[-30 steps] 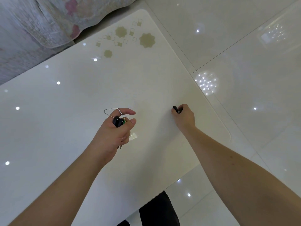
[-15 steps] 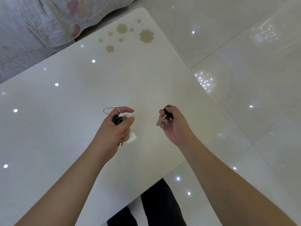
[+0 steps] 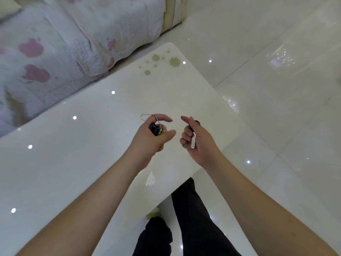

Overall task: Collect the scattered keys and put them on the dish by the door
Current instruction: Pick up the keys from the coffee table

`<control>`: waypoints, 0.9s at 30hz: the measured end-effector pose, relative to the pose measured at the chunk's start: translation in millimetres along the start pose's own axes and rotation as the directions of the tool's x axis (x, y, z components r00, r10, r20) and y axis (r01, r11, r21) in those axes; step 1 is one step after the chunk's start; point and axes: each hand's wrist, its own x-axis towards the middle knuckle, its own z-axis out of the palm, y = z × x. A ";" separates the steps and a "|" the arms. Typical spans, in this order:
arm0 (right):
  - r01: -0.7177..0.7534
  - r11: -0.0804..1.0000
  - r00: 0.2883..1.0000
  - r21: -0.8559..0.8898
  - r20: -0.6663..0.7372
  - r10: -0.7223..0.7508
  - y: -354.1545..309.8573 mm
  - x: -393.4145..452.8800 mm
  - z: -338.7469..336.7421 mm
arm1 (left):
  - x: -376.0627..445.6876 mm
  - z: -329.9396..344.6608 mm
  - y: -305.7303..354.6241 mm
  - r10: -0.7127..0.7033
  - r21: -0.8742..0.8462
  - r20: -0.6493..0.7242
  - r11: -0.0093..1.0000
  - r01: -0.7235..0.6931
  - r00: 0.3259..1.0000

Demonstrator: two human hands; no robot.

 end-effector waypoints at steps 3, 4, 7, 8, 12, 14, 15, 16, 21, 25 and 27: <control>0.018 0.999 1.000 0.046 0.011 -0.018 -10.3 -56.6 22.6 | -50.6 1.1 19.0 -0.023 -0.069 0.041 0.997 0.026 0.999; 0.025 0.998 1.000 0.062 0.013 -0.026 -13.4 -75.4 30.5 | -66.9 1.9 24.4 -0.033 -0.108 0.055 0.993 0.039 0.998; 0.044 0.990 0.999 0.136 -0.026 -0.041 -20.0 -126.5 49.3 | -110.5 6.8 37.2 -0.079 -0.165 0.086 0.982 0.092 0.993; 0.060 0.982 0.997 0.177 -0.049 -0.052 -22.2 -140.6 52.8 | -122.2 9.5 41.4 -0.092 -0.179 0.096 0.978 0.109 0.991; 0.140 0.947 0.986 0.290 -0.123 -0.108 -38.4 -183.0 56.1 | -144.1 27.4 67.1 -0.113 -0.162 0.130 0.978 0.133 0.985; 0.188 0.939 0.977 0.286 -0.149 -0.150 -49.4 -200.4 50.4 | -147.0 41.6 81.7 -0.100 -0.135 0.159 0.983 0.122 0.982; 0.208 0.933 0.972 0.292 -0.167 -0.165 -54.8 -208.5 46.7 | -147.7 49.9 88.5 -0.088 -0.129 0.180 0.985 0.112 0.980; 0.222 0.926 0.968 0.307 -0.187 -0.170 -60.1 -216.1 42.6 | -148.5 58.4 94.8 -0.077 -0.126 0.201 0.987 0.103 0.977; 0.282 0.840 0.949 0.464 -0.264 -0.172 -85.3 -245.2 15.5 | -152.0 103.8 114.4 -0.029 -0.004 0.311 0.999 0.032 0.950; 0.328 0.745 0.938 0.582 -0.298 -0.180 -104.5 -262.0 -12.8 | -158.7 148.7 114.2 -0.082 0.284 0.409 0.958 -0.041 0.909; 0.346 0.726 0.931 0.595 -0.312 -0.189 -114.0 -268.5 -28.9 | -161.6 172.7 111.9 -0.123 0.405 0.449 0.911 -0.079 0.885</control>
